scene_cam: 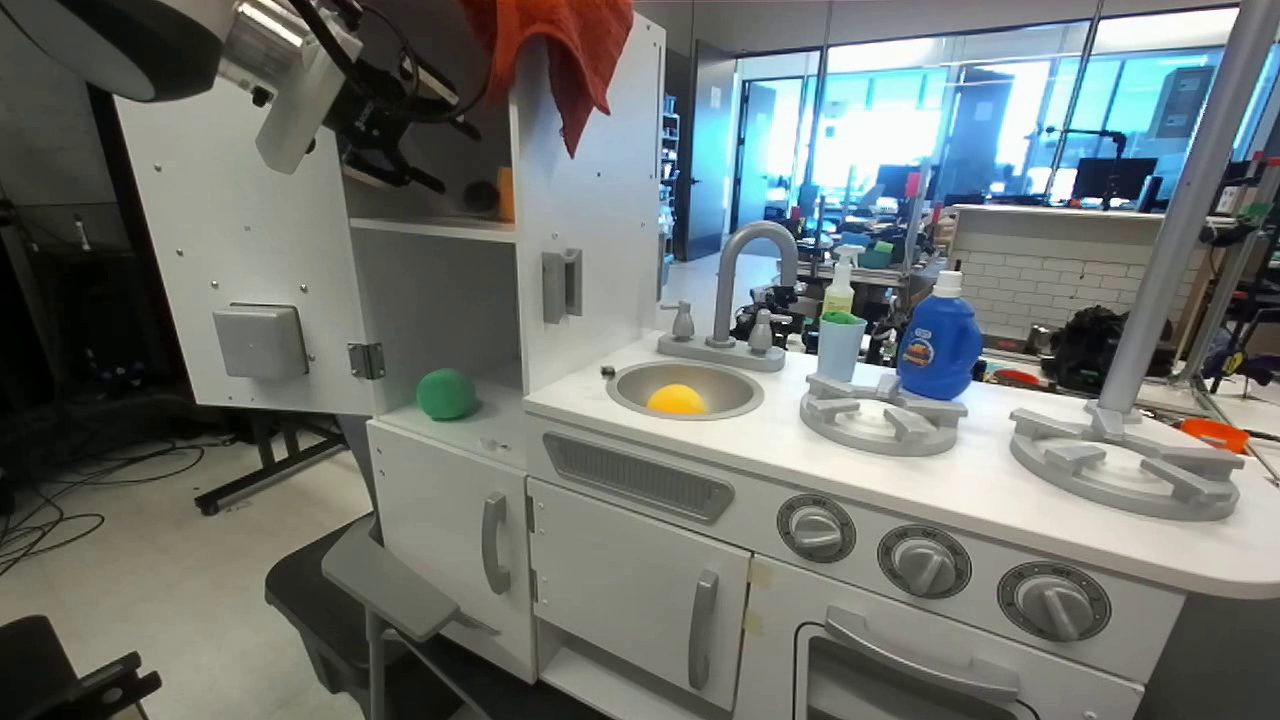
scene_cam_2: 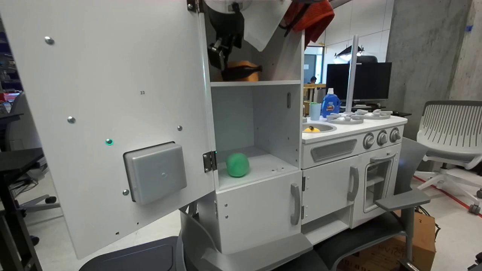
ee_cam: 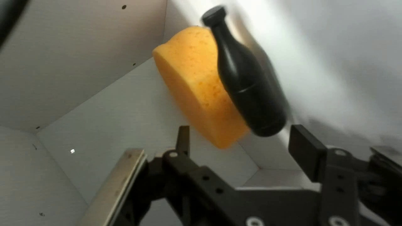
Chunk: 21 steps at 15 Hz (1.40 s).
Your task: Put the black bottle and the sponge on the top shelf then close the door
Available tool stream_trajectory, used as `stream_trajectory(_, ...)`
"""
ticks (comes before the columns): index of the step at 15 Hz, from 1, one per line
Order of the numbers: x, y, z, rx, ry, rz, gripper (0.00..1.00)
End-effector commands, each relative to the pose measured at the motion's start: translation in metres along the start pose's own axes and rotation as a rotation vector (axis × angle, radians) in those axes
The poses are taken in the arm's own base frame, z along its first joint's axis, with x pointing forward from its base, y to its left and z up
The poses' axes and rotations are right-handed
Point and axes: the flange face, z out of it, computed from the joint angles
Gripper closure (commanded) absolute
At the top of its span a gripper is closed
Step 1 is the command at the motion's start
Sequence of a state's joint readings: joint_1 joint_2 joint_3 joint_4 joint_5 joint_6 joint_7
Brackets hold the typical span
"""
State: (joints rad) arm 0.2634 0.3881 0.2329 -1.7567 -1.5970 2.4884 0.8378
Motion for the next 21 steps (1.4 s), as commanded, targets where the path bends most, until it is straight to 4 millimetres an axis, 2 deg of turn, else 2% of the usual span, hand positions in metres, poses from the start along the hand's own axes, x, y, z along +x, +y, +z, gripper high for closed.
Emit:
stream_trajectory(1, 0.008, 0.008, -0.004, 0.028, 0.008, 0.014, 0.00)
stream_trajectory(6, 0.007, 0.030, -0.020, 0.186, -0.020, -0.019, 0.00)
stream_trajectory(9, -0.008, 0.031, -0.043, 0.320, -0.056, -0.065, 0.00)
stream_trajectory(11, -0.009, 0.030, -0.062, 0.403, -0.085, -0.108, 0.00)
stream_trajectory(14, 0.008, 0.031, -0.083, 0.548, -0.101, -0.166, 0.00)
stream_trajectory(16, 0.023, 0.042, -0.097, 0.645, -0.105, -0.217, 0.00)
stream_trajectory(19, 0.039, 0.089, -0.119, 0.734, -0.098, -0.275, 0.00)
stream_trajectory(21, 0.045, 0.134, -0.130, 0.778, -0.081, -0.279, 0.00)
